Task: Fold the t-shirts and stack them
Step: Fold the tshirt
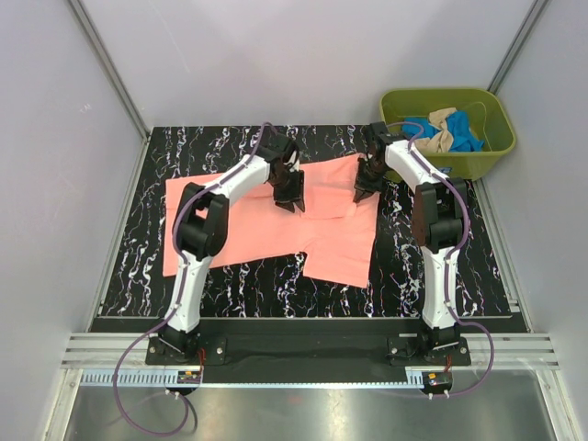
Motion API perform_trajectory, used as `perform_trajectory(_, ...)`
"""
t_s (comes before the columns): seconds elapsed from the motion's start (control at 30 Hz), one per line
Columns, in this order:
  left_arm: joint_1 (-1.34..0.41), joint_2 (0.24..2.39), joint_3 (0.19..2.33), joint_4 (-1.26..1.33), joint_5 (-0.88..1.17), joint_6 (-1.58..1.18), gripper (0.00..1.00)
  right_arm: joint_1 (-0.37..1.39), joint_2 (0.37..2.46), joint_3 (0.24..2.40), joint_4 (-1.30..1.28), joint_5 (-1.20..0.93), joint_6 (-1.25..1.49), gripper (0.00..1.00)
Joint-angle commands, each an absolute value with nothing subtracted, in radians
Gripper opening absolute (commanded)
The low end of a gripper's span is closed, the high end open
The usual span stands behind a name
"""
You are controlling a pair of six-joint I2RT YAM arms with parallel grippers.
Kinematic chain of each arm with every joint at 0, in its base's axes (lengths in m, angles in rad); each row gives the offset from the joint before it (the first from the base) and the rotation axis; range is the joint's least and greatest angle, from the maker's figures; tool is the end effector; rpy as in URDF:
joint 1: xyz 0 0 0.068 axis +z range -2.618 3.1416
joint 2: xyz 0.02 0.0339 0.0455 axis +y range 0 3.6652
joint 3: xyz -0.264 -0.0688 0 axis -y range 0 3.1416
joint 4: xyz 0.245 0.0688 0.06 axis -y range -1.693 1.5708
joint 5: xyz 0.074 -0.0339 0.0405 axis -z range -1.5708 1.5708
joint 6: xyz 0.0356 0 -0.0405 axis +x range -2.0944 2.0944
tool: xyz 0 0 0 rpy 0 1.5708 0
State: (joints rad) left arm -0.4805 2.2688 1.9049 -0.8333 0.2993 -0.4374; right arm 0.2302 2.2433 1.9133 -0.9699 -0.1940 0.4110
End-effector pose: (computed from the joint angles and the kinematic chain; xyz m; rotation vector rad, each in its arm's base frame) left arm 0.4203 -0.2309 0.1841 0.1437 2.8702 -0.6288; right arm 0.4510 0.1127 0.1924 0.2250 2.9114 0.3950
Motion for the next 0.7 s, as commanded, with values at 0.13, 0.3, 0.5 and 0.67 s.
perform_trajectory(0.13,-0.462,2.113,1.873,-0.856,0.197,-0.364,0.57,0.236,2.221,1.947,-1.012,-0.032,0.307,0.36)
perform_trajectory(0.3,-0.381,2.068,1.868,-0.816,0.195,-0.334,0.53,0.236,2.158,1.918,-0.93,-0.051,0.296,0.45)
perform_trajectory(0.5,-0.253,2.095,1.862,-0.747,0.252,-0.357,0.5,0.244,2.242,2.071,-0.867,-0.017,0.305,0.48)
perform_trajectory(0.67,-0.129,2.105,1.809,-0.709,0.252,-0.408,0.47,0.268,2.351,2.163,-0.769,0.135,0.298,0.34)
